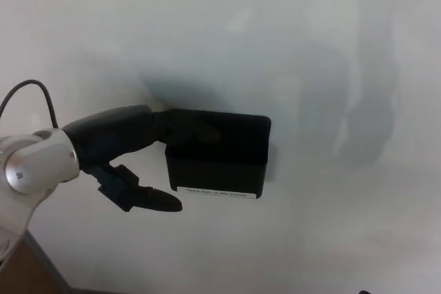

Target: A magnetic marker holder is on the left hand side of the white board, the robot put the index and middle finger into the opening of the container and pull off the magnetic holder and hand it to a human on the left hand side.

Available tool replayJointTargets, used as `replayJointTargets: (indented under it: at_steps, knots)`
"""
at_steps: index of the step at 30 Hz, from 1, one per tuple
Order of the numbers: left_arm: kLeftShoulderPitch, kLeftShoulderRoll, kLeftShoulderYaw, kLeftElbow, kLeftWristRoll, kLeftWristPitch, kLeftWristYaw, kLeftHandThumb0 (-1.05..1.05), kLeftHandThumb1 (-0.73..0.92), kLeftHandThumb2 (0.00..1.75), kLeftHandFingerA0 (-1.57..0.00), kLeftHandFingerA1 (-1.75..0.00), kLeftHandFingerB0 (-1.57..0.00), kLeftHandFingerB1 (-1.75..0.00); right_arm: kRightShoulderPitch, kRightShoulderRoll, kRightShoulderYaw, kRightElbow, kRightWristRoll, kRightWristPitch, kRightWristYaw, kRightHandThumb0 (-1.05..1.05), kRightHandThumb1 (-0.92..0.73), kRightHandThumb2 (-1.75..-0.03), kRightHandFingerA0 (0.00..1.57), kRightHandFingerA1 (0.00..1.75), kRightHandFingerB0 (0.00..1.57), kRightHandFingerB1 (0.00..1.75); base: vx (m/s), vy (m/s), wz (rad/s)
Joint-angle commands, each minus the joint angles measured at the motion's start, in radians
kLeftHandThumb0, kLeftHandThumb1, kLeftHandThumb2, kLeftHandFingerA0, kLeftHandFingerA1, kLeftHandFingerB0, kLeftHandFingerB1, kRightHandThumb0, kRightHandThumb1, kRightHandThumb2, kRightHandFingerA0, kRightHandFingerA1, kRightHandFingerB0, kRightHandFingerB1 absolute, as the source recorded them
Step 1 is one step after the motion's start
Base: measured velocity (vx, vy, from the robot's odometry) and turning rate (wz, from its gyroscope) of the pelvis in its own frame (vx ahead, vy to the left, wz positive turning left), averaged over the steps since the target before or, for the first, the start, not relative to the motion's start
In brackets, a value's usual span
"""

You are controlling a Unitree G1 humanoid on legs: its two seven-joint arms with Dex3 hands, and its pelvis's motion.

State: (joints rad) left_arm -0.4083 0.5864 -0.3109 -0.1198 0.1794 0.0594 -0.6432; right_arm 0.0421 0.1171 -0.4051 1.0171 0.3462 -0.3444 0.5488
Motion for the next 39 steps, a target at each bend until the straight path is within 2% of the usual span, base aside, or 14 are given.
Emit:
replayJointTargets:
  at_steps: [1,2,3,15,20,21,23,24,33,34,39]
  knots:
    - [-0.01,0.022,-0.013,0.015,0.046,-0.026,-0.026,-0.81,0.6,0.59,-0.28,-0.33,-0.23,-0.28,-0.002,-0.016,0.003,-0.003,0.008,-0.007,-0.008,-0.63,-0.78,-0.63,0.5,0.57,0.44,0.43,0.0,0.0,0.0]
    - [-0.018,0.023,-0.016,0.02,0.049,-0.02,-0.035,-0.81,0.61,0.59,-0.27,-0.32,-0.22,-0.28,-0.009,-0.015,0.0,0.002,0.012,-0.006,-0.011,-0.63,-0.77,-0.63,0.52,0.58,0.45,0.43,0.0,0.0,0.0]
    - [-0.022,0.022,-0.019,0.026,0.054,-0.024,-0.036,-0.83,0.5,0.83,-0.23,-0.41,-0.19,-0.37,-0.012,-0.015,-0.003,0.005,0.017,-0.004,-0.009,-0.62,-0.76,-0.63,0.53,0.58,0.47,0.44,0.0,0.0,0.0]
    - [-0.065,-0.003,-0.04,0.042,0.079,-0.038,-0.039,-0.84,0.51,0.85,-0.23,-0.43,-0.17,-0.38,-0.029,-0.011,-0.008,0.013,0.027,-0.002,-0.003,-0.63,-0.77,-0.63,0.53,0.61,0.5,0.45,0.0,0.0,0.0]
    - [-0.088,-0.012,-0.057,0.029,0.093,-0.003,-0.057,-0.84,0.52,0.85,-0.23,-0.42,-0.16,-0.38,-0.031,-0.012,-0.006,0.016,0.025,-0.005,-0.004,-0.62,-0.77,-0.62,0.55,0.61,0.5,0.45,0.0,0.0,0.0]
    - [-0.098,-0.016,-0.063,0.034,0.097,-0.001,-0.059,-0.84,0.51,0.85,-0.24,-0.42,-0.16,-0.37,-0.031,-0.013,-0.006,0.018,0.024,-0.005,-0.007,-0.64,-0.62,-1.0,0.54,0.68,0.44,0.57,0.0,0.0,0.0]
    - [-0.108,-0.021,-0.069,0.04,0.103,0.0,-0.062,-0.84,0.51,0.85,-0.24,-0.42,-0.16,-0.37,-0.032,-0.015,-0.005,0.022,0.022,-0.007,-0.01,-0.64,-0.62,-1.0,0.54,0.68,0.44,0.57,0.0,0.0,0.0]
    - [-0.113,-0.026,-0.07,0.041,0.101,0.006,-0.064,-0.83,0.5,0.84,-0.24,-0.42,-0.16,-0.37,-0.032,-0.014,-0.005,0.022,0.023,-0.008,-0.008,-0.63,-0.77,-0.63,0.55,0.6,0.51,0.45,0.0,0.0,0.0]
    - [-0.173,-0.064,-0.083,0.095,0.102,0.06,-0.099,-0.84,0.5,0.82,-0.18,-0.39,-0.15,-0.36,-0.039,-0.009,-0.008,0.022,0.034,-0.002,-0.001,-0.63,-0.75,-0.63,0.57,0.63,0.51,0.45,0.0,0.0,0.0]
    - [-0.184,-0.069,-0.084,0.105,0.102,0.075,-0.107,-0.81,0.6,0.59,-0.23,-0.31,-0.19,-0.27,-0.043,-0.011,-0.009,0.028,0.035,-0.005,0.004,-0.63,-0.75,-0.62,0.56,0.63,0.52,0.46,0.0,0.0,0.0]
    - [-0.228,-0.083,-0.088,0.173,0.105,0.07,-0.126,-0.79,0.59,0.59,-0.22,-0.31,-0.18,-0.27,-0.046,-0.009,-0.006,0.02,0.03,-0.003,-0.008,-0.63,-0.75,-0.62,0.56,0.62,0.53,0.45,0.0,0.0,0.0]
